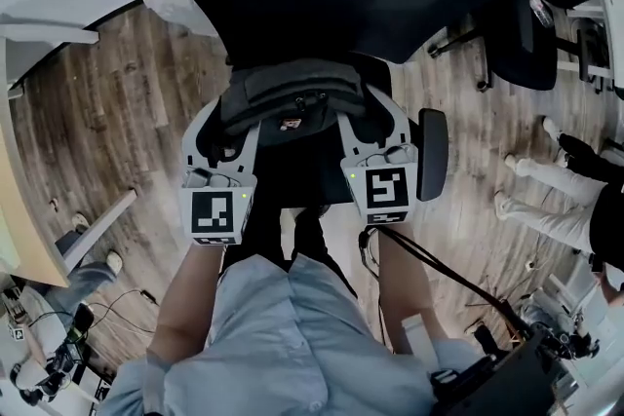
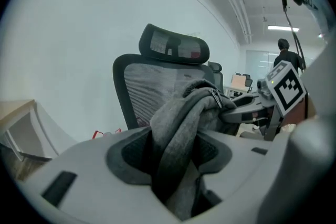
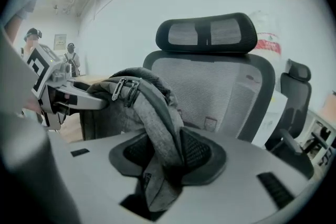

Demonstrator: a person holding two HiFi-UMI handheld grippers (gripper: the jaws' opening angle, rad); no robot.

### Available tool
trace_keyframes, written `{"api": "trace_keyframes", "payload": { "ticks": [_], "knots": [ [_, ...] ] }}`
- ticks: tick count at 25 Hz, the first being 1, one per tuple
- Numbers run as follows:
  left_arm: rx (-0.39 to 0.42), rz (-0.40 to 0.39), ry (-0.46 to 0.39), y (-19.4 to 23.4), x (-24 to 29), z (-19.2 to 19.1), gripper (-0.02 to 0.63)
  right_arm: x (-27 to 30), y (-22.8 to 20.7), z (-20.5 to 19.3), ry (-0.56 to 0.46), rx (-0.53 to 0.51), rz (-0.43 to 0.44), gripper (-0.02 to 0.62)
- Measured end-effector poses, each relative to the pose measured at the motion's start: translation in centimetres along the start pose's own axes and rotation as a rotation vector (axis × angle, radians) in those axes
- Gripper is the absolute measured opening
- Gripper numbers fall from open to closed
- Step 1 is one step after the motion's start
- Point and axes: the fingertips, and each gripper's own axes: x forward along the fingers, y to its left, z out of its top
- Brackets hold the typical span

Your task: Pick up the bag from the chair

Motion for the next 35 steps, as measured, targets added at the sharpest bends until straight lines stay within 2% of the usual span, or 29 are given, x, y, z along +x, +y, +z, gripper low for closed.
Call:
{"api": "trace_keyframes", "payload": {
  "ticks": [6,13,19,25,35],
  "knots": [
    [0.027,0.015,-0.021,-2.3,-3.1,1.6,0.196,-4.5,0.2,1.3,-0.037,-0.004,-0.028,0.133],
    [0.083,0.017,-0.142,-5.7,-6.5,7.8,0.195,-11.3,-1.6,5.9,-0.141,-0.005,-0.096,0.132],
    [0.096,-0.007,-0.200,-6.5,-9.3,12.9,0.195,-15.8,-2.1,10.8,-0.206,-0.035,-0.157,0.133],
    [0.139,-0.014,-0.264,-9.6,-12.1,18.0,0.196,-21.4,-3.6,14.0,-0.275,-0.043,-0.195,0.132],
    [0.190,0.005,-0.325,-11.3,-15.2,21.5,0.196,-25.6,-3.5,16.4,-0.360,-0.063,-0.224,0.127]
  ]
}}
